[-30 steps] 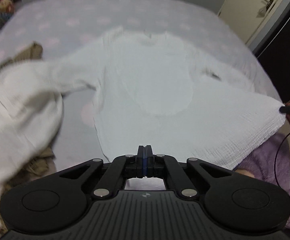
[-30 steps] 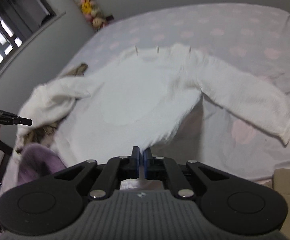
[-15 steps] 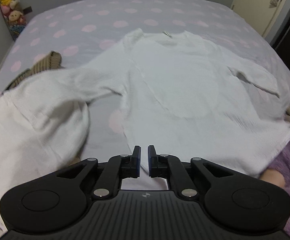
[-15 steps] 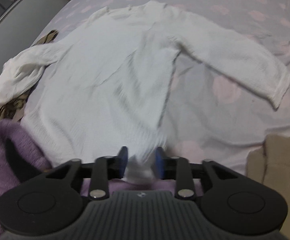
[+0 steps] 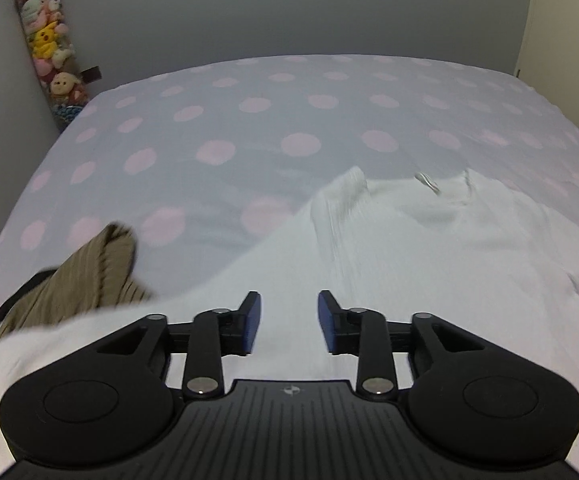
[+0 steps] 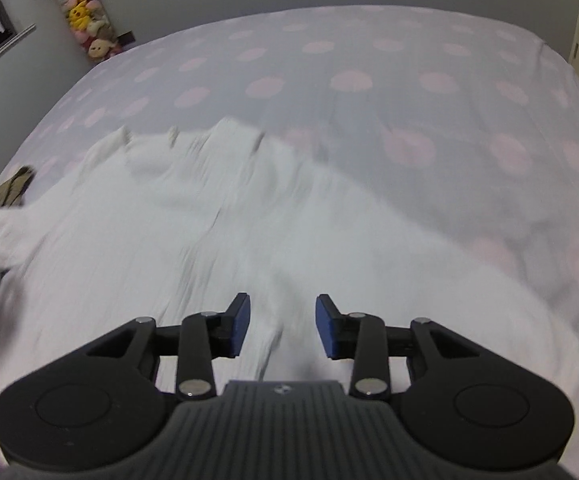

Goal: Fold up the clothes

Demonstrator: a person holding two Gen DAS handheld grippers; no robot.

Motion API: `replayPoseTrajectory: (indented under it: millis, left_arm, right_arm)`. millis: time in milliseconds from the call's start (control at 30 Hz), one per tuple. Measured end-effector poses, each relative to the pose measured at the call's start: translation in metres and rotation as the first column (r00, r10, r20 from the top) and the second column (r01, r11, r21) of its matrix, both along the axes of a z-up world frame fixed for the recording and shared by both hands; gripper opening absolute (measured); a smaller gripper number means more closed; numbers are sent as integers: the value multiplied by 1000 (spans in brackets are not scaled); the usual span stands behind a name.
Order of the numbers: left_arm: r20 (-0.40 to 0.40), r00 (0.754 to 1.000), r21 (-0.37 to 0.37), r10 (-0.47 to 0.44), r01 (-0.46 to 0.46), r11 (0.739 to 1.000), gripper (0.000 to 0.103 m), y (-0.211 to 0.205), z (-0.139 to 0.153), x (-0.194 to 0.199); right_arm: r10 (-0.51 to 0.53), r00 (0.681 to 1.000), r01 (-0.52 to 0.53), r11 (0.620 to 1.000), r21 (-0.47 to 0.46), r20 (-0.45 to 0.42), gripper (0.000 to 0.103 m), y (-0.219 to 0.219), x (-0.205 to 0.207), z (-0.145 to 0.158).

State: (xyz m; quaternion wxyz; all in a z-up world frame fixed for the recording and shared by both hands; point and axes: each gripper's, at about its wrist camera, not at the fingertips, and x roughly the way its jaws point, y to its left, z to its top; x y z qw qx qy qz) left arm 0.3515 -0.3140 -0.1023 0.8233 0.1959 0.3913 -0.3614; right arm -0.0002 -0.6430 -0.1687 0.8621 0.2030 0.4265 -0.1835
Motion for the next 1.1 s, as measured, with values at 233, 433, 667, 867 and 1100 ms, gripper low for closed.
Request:
replayPoseTrajectory:
  millis: [233,433,667,867,1100]
  left_arm:
    - [36,999,44,-14,12,999,46,-79,-57,60]
    - [-1,999,79,36,-36,996,46,-111,-102,94]
    - [30,997,50,64,-66,997,36,-110,-136,91]
    - [61,998,31,1,-3,1000,0,-117,-128,69]
    - [133,988,55,80,-88,995,0,-123,-103,79]
  right_arm:
    - [-59,998,59,998,-13,21,49,-70,90,-35]
    - [-43,999,43,999,1,16,49,-104,133,-65]
    - [28,999,-26,998,-52,28,36,-94,134,-98]
    - [32,999,-29,991,-129,19,3,-91,140,-80]
    - [1,998,16,971,-240,69,3,-107,164,-37]
